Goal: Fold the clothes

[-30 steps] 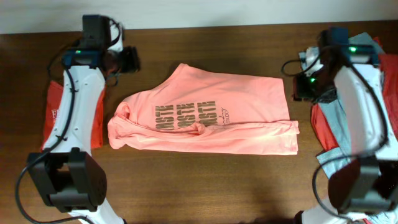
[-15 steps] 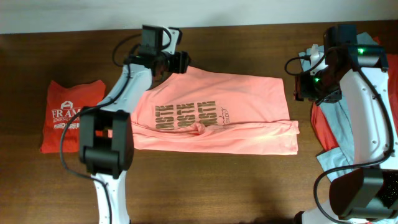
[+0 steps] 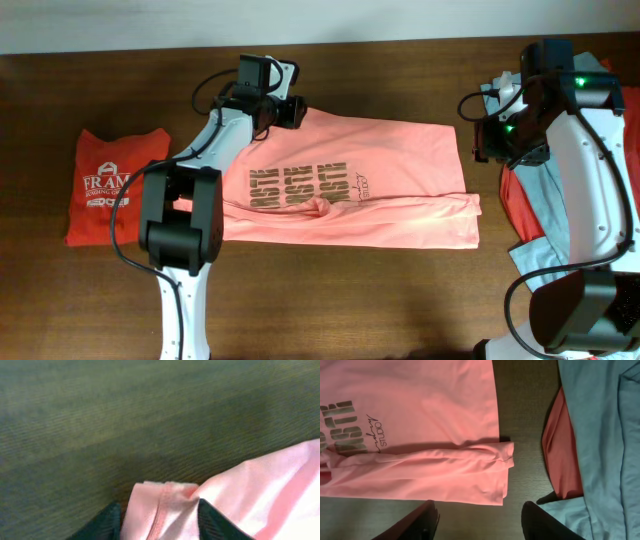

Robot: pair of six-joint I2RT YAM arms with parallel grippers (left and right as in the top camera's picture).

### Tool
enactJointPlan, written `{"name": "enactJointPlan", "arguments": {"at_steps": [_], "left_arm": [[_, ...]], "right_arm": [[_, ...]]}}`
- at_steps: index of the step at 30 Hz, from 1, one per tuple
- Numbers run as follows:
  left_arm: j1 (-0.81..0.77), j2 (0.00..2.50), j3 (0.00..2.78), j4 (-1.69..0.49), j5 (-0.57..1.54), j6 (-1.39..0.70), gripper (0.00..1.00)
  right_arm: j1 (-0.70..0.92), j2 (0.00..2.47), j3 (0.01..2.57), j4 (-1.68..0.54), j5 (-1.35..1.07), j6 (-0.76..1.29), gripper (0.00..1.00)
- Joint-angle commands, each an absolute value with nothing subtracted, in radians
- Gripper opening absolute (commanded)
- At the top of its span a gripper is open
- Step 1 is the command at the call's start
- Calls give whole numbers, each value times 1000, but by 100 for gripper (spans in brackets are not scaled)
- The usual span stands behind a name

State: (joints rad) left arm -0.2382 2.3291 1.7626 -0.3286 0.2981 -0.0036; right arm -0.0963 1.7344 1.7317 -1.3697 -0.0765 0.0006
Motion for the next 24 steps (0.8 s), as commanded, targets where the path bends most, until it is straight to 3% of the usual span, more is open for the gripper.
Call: {"name": "enactJointPlan", "arguments": {"at_steps": [1, 5, 8, 14, 16, 24], "left_arm": [[-238, 2347, 1764, -337, 292, 5, 33], [-238, 2347, 1764, -340, 293, 5, 13], [-237, 2339, 1782, -398, 339, 5, 8], [-238, 2272, 1822, -649, 353, -12, 2], [-238, 2246, 1822, -757, 353, -59, 2], [-240, 2240, 1821, -971, 353, -86, 2]], "right_arm": [[-92, 1727, 1739, -1373, -68, 4, 59], [-92, 1727, 1739, -1371, -68, 4, 59], [-92, 1730, 1739, -1332, -68, -1, 59], [-92, 1811, 1739, -1155, -76, -49, 62], [-92, 1875, 1739, -1066, -125, -49, 68], [-89, 2149, 1739, -787, -426, -44, 75]]}}
